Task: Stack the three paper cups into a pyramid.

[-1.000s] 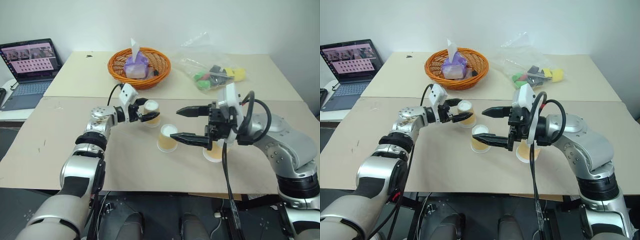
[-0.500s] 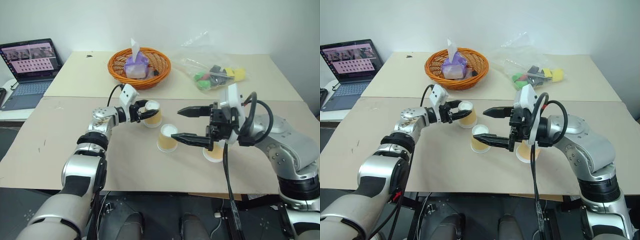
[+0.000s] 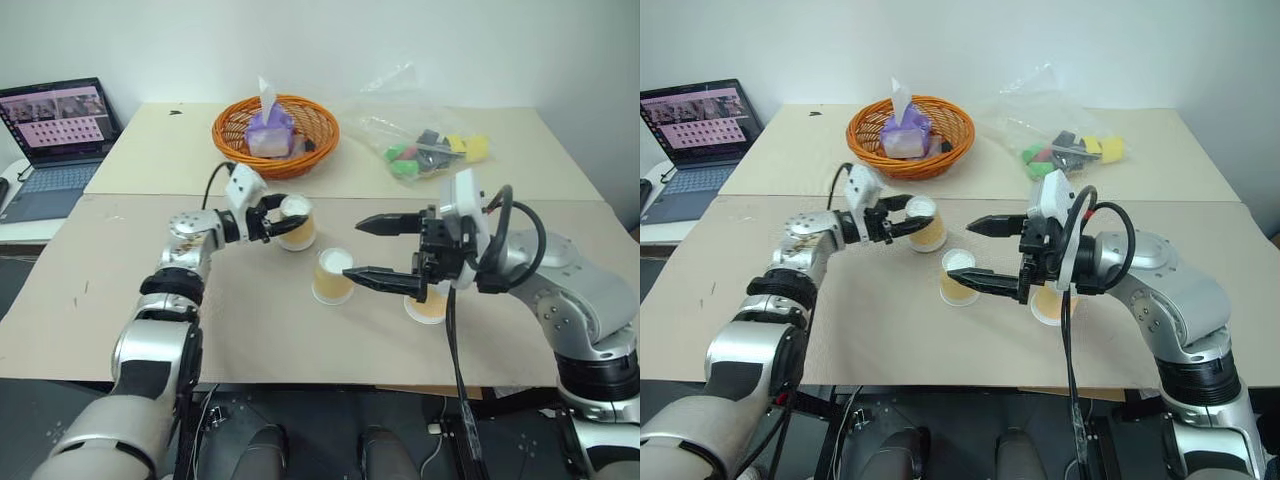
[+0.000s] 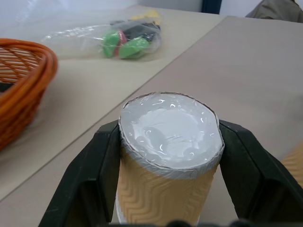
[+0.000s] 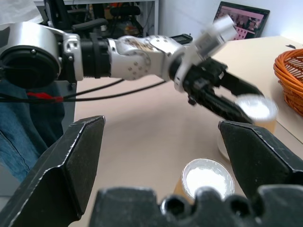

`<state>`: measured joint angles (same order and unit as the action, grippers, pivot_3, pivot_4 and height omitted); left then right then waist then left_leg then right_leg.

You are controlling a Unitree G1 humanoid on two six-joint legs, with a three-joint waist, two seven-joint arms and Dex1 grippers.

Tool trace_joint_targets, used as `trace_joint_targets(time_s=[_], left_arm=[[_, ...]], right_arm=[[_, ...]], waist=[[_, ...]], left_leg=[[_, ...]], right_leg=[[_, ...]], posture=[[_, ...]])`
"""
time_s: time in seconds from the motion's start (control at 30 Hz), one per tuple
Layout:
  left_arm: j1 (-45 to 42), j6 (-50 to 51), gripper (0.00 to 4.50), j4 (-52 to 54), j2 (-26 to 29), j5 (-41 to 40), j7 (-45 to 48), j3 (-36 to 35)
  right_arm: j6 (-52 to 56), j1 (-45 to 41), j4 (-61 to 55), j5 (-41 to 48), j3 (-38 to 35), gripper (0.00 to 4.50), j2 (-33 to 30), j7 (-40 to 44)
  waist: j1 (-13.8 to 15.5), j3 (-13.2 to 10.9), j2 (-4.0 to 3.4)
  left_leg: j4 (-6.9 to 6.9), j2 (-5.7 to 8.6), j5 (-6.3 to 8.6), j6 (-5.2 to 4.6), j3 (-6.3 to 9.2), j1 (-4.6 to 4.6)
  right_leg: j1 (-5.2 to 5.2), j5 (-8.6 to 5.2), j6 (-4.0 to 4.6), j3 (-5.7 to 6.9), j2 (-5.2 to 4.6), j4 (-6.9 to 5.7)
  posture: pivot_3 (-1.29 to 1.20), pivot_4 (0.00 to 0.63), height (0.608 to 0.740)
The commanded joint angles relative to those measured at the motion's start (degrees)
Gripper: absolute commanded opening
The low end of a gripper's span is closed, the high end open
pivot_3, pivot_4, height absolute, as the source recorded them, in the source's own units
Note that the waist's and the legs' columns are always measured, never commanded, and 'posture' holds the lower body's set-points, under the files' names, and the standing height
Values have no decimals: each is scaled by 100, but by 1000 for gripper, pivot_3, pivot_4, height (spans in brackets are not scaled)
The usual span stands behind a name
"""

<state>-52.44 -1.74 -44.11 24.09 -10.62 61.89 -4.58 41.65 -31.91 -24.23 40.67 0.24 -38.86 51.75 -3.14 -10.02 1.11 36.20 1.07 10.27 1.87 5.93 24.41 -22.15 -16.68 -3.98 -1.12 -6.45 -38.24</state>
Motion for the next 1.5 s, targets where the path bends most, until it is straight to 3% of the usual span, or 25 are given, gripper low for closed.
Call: trace_joint_targets(time_s=[0.03,0.13,0.33,1.23,1.3,1.4,1.5], left_arm=[[825,934,2517,1917,217,-442,-89,-80],[1599,1759,2517,3201,400,-796,-37,-22],[2217,2493,2517,4165,651,-1070,35,165],[1833,1854,2517,3173,497,-767,368,871],[1831,1846,3533,3161,509,-770,380,877],[1841,1831,4470,3181,507,-759,346,850],[1860,1835,4470,3232,552,-757,366,819]], right_arm=[[-115,38,-211,31,-120,4500,27,-79],[-110,48,-221,94,-154,4500,72,-115],[-101,11,-186,122,-130,4500,88,-100],[35,161,-429,314,-450,4500,-82,-314],[19,154,-406,294,-449,4500,-87,-313],[13,151,-395,286,-451,4500,-93,-300],[3,141,-369,275,-432,4500,-98,-272]], waist=[[-4,0,0],[1,0,-1],[71,0,-1],[76,1,-1],[76,1,-1],[73,1,-1],[69,1,-1]], left_leg=[[1,0,0,0,0,0],[3,-1,-1,2,2,-1],[3,-1,-1,1,0,-8],[3,0,0,1,-2,-8],[3,0,0,1,-1,-7],[2,0,0,1,-2,-6],[3,0,0,0,-2,-6]], right_leg=[[1,0,0,-1,0,-10],[0,0,0,-2,0,-25],[5,0,0,-3,0,0],[9,0,0,-2,0,9],[10,0,0,-2,0,10],[9,0,0,-2,0,10],[8,0,0,-2,0,10]], posture=[[0,150,740],[0,150,740],[0,150,740],[0,150,740],[0,150,740],[0,150,740],[0,150,740]])
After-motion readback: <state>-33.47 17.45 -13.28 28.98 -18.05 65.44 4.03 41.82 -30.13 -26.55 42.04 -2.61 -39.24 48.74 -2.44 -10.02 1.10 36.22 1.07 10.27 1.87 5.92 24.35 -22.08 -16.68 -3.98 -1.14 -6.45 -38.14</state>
